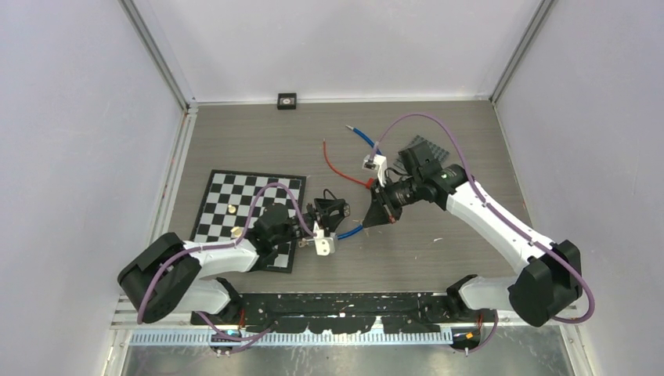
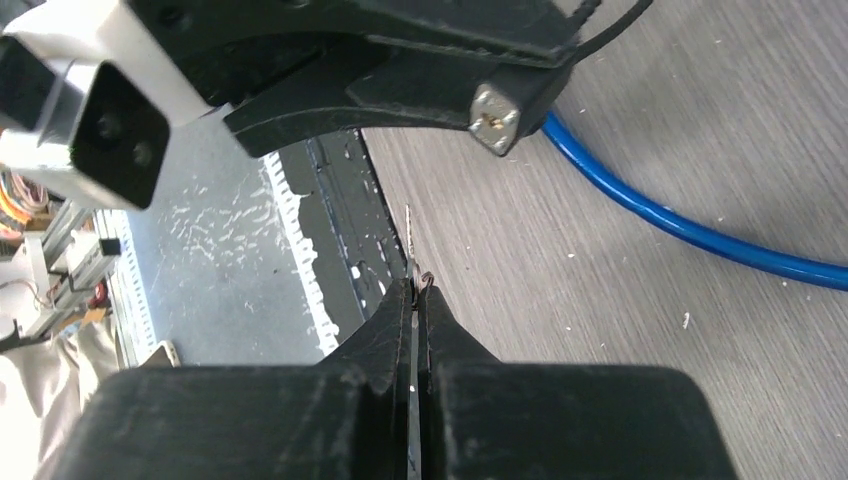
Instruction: Unlock with the key
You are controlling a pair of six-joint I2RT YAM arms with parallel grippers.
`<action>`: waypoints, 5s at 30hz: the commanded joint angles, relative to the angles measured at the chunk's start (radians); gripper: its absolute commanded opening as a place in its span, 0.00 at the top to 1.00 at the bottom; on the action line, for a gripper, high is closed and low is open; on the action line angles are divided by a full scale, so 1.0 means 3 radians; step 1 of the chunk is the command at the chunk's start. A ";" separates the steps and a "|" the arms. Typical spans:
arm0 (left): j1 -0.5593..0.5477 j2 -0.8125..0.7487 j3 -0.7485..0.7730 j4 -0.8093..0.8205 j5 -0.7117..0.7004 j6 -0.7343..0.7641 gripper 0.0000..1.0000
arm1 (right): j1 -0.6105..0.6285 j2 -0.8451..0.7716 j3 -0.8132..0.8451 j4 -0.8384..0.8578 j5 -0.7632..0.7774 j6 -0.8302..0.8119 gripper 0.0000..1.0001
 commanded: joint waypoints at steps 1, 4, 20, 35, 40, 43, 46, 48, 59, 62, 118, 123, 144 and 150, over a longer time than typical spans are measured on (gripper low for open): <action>0.0013 0.0067 -0.0065 0.0838 0.0039 -0.0152 1.00 | 0.0063 0.0080 0.0070 0.0319 0.0289 0.0353 0.99; 0.0009 0.0130 -0.0074 0.0907 0.0008 -0.0166 1.00 | 0.0100 0.0128 0.0141 0.0322 0.0447 0.0392 1.00; -0.0002 0.0237 -0.0013 0.0853 -0.0197 -0.0141 1.00 | 0.0165 0.0357 0.0572 0.0044 0.0662 0.0432 1.00; -0.0122 0.0263 0.0063 0.0741 -0.0453 -0.0029 1.00 | 0.0181 0.0491 0.0652 0.0063 0.0645 0.0514 0.99; -0.0139 0.0267 0.0079 0.0728 -0.0501 -0.0017 1.00 | 0.0182 0.0523 0.0672 0.0065 0.0656 0.0576 0.99; -0.0155 0.0268 0.0080 0.0728 -0.0516 -0.0012 1.00 | 0.0186 0.0546 0.0681 0.0056 0.0664 0.0587 1.00; -0.0165 0.0263 0.0080 0.0728 -0.0532 -0.0011 1.00 | 0.0186 0.0556 0.0680 0.0054 0.0668 0.0590 0.99; -0.0174 0.0261 0.0079 0.0728 -0.0533 -0.0004 1.00 | 0.0186 0.0563 0.0685 0.0065 0.0667 0.0597 0.99; -0.0191 0.0242 0.0080 0.0701 -0.0564 0.0028 1.00 | 0.0186 0.0587 0.0659 0.0071 0.0717 0.0611 1.00; -0.0191 0.0242 0.0077 0.0706 -0.0566 0.0029 1.00 | 0.0186 0.0583 0.0649 0.0070 0.0739 0.0607 0.99; -0.0661 0.0493 0.0664 -0.0353 -0.1525 0.0068 1.00 | 0.0088 0.1007 0.0832 0.0256 0.0948 0.1116 0.99; -0.0662 0.0526 0.0653 -0.0156 -0.1715 -0.0034 1.00 | -0.0060 0.1054 0.0626 0.0525 0.0630 0.1397 1.00; -0.0553 0.0363 0.0411 0.0075 -0.1298 -0.0264 1.00 | -0.0124 0.0784 0.0303 0.0782 0.0842 0.1337 0.99; -0.0503 0.0282 0.0419 -0.0160 -0.1060 -0.0401 1.00 | 0.0119 0.0615 0.0287 0.0774 0.1213 0.0946 0.99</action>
